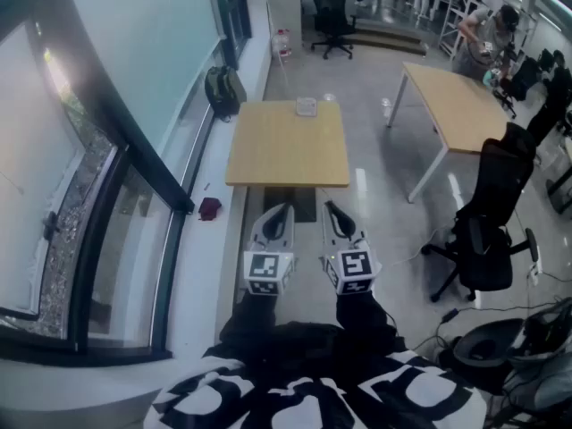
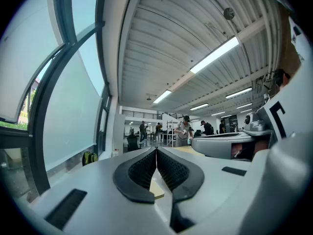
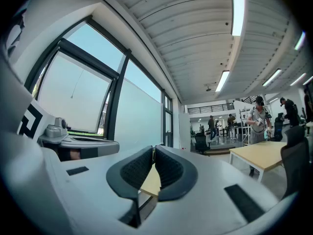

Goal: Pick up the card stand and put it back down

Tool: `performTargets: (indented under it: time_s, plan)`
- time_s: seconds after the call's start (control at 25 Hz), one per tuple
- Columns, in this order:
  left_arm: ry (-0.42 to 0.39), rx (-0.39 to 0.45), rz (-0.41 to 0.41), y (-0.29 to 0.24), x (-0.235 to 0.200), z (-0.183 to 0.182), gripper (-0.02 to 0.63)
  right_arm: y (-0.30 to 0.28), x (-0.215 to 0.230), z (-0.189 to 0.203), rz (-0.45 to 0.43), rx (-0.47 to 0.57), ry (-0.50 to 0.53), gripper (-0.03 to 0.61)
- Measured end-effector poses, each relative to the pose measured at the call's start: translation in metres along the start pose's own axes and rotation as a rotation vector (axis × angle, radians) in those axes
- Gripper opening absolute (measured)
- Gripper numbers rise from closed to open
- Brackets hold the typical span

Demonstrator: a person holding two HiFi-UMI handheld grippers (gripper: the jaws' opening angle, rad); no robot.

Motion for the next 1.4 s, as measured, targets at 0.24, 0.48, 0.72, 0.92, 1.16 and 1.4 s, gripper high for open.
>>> performTargets:
  time_s: [0.24,0.48,0.72,0.92,1.16,1.4]
  plan:
    - [0.006,-0.016,0.003,-0.005,0.011,0.004,0.011,0.003,0.011,0.006,0.0,-0.014,0.012,0.034]
    - [-0.008,-0.058,-0.035,0.01,0.012,0.018,0.011,0.009,0.005,0.028,-0.03,-0.017,-0.034,0.034]
    - [-0.01,-0.114,-0.052,0.0,0.005,0.04,0.011,-0.005,0.013,0.049,-0.047,-0.045,-0.065,0.035]
    - [0.013,-0.099,-0.007,-0.054,-0.02,0.051,0.011,-0.049,0.038,0.062,0.001,-0.066,-0.045,0.035]
    - [0.054,-0.053,0.046,-0.152,-0.095,0.057,0.011,-0.159,0.048,0.068,0.037,-0.075,-0.064,0.034]
    - [0.069,0.014,0.101,-0.234,-0.174,0.037,0.011,-0.275,0.052,0.06,0.074,-0.035,-0.034,0.034]
Point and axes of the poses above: the fingertips, and each gripper's own axes: y backward along the fingers, x to its right, z out of its underside, the point moved 5 cm from there along y, backward along the fingers, and after that the axes turned 6 degrees about x, right-handed, at the moved point
